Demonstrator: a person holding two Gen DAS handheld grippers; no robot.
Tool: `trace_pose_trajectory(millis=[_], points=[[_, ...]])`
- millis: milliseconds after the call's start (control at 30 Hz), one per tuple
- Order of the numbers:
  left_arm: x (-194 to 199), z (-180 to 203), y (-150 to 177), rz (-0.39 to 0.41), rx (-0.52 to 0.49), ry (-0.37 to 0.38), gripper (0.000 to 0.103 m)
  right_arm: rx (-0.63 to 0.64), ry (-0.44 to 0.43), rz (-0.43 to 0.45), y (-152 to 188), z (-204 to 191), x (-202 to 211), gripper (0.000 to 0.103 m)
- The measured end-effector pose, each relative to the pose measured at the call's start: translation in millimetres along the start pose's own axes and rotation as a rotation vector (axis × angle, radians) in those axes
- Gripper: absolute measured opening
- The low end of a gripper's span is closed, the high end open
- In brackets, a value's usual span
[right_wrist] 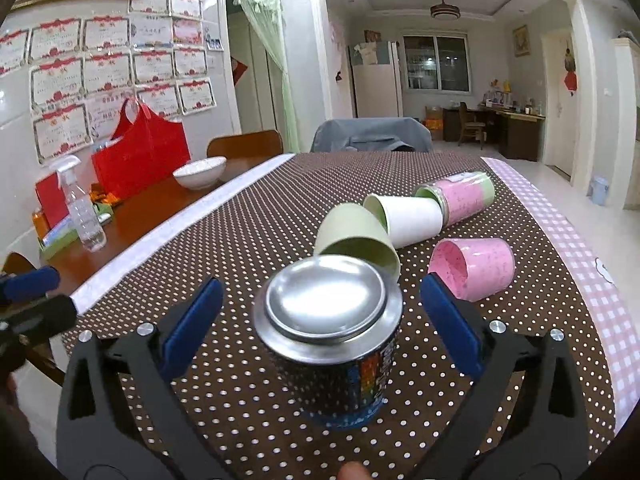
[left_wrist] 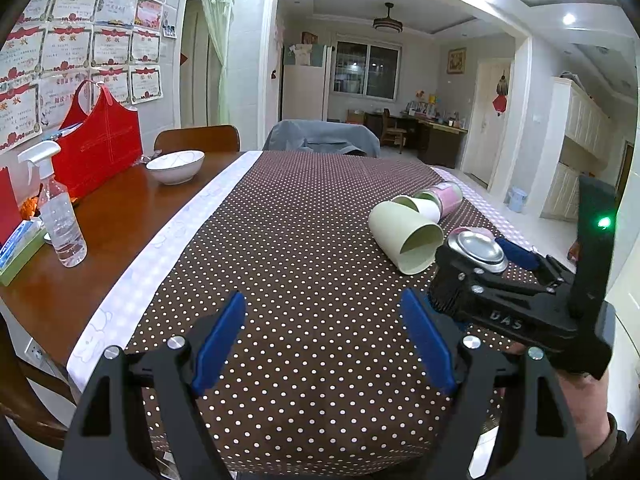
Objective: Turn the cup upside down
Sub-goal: 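Lower the upright can onto the tablecloth and open the right gripper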
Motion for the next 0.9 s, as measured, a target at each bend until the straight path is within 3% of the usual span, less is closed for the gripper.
trace_pose_trajectory(millis=[900], points=[[56.6,23.6,-42.3,0.124,-0.064,-0.04,0.079,-0.123,0.023,0.087,-61.1,2.6,106.4,0.097]])
Point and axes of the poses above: each gripper's, at about its wrist camera, not at the fingertips, and x roughly against the way its jaws point, z to its right, y to its underside, the point moved 4 cm from there along -x, roughly the way its jaws point, and after that the axes turned 8 degrees about -x, right-handed, at the moved point
